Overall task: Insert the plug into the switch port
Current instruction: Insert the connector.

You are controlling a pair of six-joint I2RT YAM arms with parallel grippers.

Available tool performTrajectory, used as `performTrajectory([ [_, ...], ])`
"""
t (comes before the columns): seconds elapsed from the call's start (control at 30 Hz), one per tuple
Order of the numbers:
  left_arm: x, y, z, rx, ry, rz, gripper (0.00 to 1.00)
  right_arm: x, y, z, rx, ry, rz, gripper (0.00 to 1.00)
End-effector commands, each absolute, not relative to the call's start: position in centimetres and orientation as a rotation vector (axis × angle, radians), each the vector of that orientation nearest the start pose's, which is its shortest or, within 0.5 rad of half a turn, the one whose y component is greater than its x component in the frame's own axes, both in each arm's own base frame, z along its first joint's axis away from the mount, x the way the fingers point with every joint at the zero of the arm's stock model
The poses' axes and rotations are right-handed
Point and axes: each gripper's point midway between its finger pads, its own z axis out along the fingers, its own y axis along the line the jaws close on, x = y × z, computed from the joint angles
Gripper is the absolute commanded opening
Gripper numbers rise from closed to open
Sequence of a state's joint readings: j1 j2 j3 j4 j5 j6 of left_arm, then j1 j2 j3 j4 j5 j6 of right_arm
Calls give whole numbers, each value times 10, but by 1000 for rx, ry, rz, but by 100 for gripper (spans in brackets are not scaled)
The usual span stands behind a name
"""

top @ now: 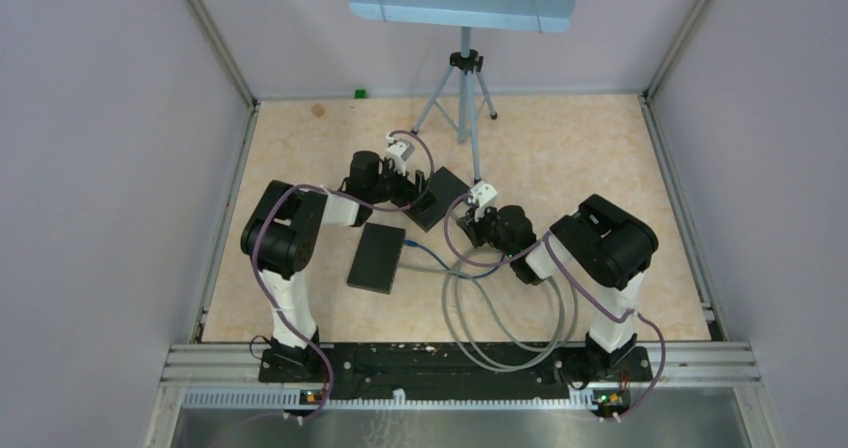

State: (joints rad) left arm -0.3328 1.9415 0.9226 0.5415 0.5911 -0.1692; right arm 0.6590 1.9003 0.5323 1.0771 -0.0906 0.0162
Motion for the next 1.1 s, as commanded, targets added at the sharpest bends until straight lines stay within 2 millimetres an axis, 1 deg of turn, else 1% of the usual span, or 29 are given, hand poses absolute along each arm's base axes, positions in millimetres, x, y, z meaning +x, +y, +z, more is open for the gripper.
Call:
performTrajectory([
  [0.0,404,-256,41,600,1998,-966,97,348,296,44,-657,1704,559,0],
  [0.27,404,-256,43,606,1991,-963,98,350,306,61,-668,1664,589,0],
  [0.57,401,-256,39,610,2001,-973,95,347,314,71,-677,1639,607,0],
  [0.8,400,-256,37,616,2004,-968,93,349,311,80,-650,1627,584,0],
  [0.93,400,-256,37,620,2002,-971,93,358,304,75,-639,1654,506,0],
  [1.07,399,-257,37,626,2002,-978,93,358,304,73,-640,1657,507,0],
])
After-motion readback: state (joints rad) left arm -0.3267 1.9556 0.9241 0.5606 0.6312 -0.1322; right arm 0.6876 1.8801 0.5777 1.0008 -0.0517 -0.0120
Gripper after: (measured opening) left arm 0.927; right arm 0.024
